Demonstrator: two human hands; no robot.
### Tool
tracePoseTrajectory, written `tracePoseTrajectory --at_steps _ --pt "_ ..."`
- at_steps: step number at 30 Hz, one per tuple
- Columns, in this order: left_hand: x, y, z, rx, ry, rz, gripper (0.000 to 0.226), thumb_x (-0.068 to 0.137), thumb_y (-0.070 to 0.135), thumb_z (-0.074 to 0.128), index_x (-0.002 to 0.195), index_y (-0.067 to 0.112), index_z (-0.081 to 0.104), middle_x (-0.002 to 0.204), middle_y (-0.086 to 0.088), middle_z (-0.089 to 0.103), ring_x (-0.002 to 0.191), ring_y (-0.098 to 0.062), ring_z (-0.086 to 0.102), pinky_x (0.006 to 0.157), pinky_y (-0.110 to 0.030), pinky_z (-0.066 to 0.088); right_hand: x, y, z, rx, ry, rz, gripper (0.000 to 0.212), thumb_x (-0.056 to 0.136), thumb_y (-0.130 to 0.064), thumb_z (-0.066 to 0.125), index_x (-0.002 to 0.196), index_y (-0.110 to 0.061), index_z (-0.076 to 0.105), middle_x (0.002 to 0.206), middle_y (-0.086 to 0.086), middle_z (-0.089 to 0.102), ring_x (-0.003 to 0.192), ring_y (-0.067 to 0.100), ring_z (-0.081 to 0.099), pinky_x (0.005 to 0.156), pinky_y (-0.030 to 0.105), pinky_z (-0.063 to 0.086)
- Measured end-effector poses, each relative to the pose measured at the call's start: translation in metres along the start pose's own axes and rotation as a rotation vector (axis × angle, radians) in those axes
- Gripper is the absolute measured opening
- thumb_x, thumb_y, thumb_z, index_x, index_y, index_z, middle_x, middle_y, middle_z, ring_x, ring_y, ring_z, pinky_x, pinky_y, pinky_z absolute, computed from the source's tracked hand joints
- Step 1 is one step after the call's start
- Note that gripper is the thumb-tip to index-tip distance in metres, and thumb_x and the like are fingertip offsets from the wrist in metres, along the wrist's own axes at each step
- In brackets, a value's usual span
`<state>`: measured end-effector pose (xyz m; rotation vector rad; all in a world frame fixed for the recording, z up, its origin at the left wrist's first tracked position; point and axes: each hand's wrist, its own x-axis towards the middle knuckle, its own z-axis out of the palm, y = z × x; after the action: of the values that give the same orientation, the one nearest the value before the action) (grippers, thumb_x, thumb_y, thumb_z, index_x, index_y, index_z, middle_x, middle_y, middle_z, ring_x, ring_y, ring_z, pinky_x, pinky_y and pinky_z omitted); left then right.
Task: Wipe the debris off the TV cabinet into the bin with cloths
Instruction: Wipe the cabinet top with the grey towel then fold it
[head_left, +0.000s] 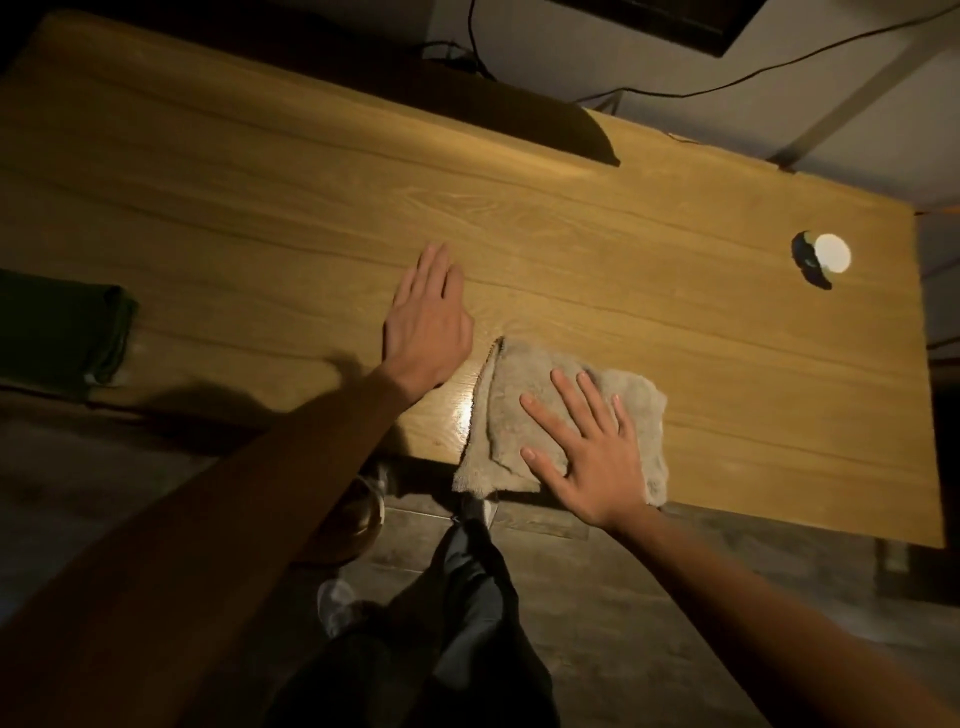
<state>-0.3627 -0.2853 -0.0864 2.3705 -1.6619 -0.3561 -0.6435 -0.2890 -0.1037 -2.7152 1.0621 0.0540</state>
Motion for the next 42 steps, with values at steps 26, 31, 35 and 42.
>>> tracePoseTrajectory --at_steps 26,31,35,42 --pt "0.088 0.066 0.054 0.017 0.236 -0.062 0.067 0.092 0.03 0.045 0.156 0.014 0.032 0.166 -0.012 0.023 0.155 -0.029 0.018 0.125 -0.049 0.015 0.258 0.159 -0.069 0.064 0.03 0.18 0.06 0.099 -0.075 0.024 0.156 -0.056 0.021 0.172 -0.014 0.013 0.16 0.018 0.006 0.125 0.058 0.006" --pt "0.088 0.064 0.053 0.082 0.204 -0.034 0.064 0.099 0.044 0.035 0.158 0.021 0.027 0.168 -0.011 0.021 0.155 -0.033 0.016 0.122 -0.05 0.018 0.308 0.176 -0.079 0.087 0.084 0.287 0.064 0.097 -0.076 0.023 0.156 -0.052 0.026 0.172 -0.011 0.016 0.16 0.022 0.008 0.123 0.06 0.006" --pt "0.09 0.066 0.053 0.083 0.196 -0.062 0.065 0.1 0.048 0.03 0.158 0.02 0.026 0.167 -0.011 0.021 0.154 -0.033 0.018 0.122 -0.049 0.018 0.32 0.175 -0.082 0.097 0.108 0.357 0.062 0.096 -0.069 0.026 0.156 -0.054 0.024 0.172 -0.008 0.015 0.16 0.024 0.008 0.124 0.062 0.004" --pt "0.088 0.066 0.058 0.03 0.199 -0.092 0.063 0.102 0.038 0.028 0.159 0.012 0.022 0.168 -0.01 0.02 0.156 -0.027 0.015 0.124 -0.049 0.015 0.289 0.127 -0.067 0.102 0.075 0.393 0.062 0.101 -0.068 0.019 0.158 -0.045 0.03 0.174 -0.003 0.008 0.16 0.029 -0.003 0.124 0.063 -0.003"
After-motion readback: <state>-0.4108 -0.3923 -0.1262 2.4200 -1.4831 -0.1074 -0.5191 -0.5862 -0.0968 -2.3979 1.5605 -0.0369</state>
